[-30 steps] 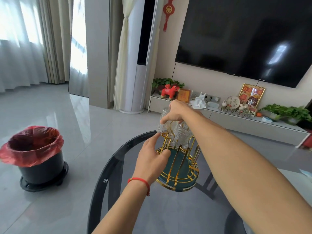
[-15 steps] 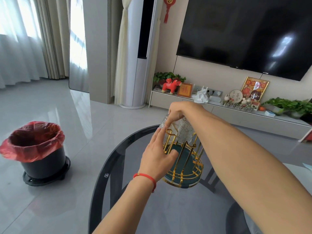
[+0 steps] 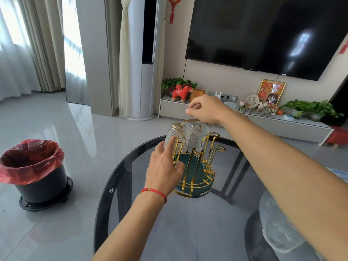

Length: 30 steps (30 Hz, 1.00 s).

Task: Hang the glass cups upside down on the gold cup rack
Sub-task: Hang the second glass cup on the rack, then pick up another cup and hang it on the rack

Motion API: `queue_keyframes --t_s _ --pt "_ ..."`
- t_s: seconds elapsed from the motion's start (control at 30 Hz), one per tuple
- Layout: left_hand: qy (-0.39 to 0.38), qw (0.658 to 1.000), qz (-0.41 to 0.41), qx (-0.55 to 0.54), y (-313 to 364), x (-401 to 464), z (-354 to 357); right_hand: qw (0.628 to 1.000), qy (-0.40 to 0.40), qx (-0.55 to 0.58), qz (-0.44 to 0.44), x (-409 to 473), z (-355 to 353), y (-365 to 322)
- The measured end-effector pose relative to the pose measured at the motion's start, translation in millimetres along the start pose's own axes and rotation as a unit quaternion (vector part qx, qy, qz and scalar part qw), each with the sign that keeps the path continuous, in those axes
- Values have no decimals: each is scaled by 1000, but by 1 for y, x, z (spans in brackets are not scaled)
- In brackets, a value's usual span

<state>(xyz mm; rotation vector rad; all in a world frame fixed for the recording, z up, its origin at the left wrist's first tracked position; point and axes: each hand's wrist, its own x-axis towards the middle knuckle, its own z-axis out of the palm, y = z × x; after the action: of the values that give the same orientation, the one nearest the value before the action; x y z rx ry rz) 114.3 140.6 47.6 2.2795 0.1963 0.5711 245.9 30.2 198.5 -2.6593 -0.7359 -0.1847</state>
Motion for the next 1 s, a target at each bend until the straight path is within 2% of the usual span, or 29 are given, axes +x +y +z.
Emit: queue_keyframes --t_s 0.1,0.2,0.37,0.5,0.6,0.7,0.77,0.87,1.0 --pt "61 998 28 -10 9 -19 5 997 82 3 10 -48 -12 34" --pt "37 997 60 2 12 -45 17 994 94 -21 53 -99 -20 78" --pt "-85 986 131 60 17 -75 40 986 -36 -73 149 -175 -24 150" --pt "-137 976 159 54 30 -88 53 947 -183 -161 209 -213 -7 187" --pt "-156 968 186 60 38 -95 61 941 -175 -151 248 -223 4 193" --pt "-173 960 208 74 39 -99 66 956 -136 -209 157 -238 11 175" --pt "-185 957 212 77 39 -98 67 941 -191 -260 98 -252 18 163" --pt "-183 957 218 63 42 -96 68 904 -276 -319 69 -263 20 162" --pt "-195 963 185 -3 50 -100 71 917 -286 -272 59 -256 13 161"
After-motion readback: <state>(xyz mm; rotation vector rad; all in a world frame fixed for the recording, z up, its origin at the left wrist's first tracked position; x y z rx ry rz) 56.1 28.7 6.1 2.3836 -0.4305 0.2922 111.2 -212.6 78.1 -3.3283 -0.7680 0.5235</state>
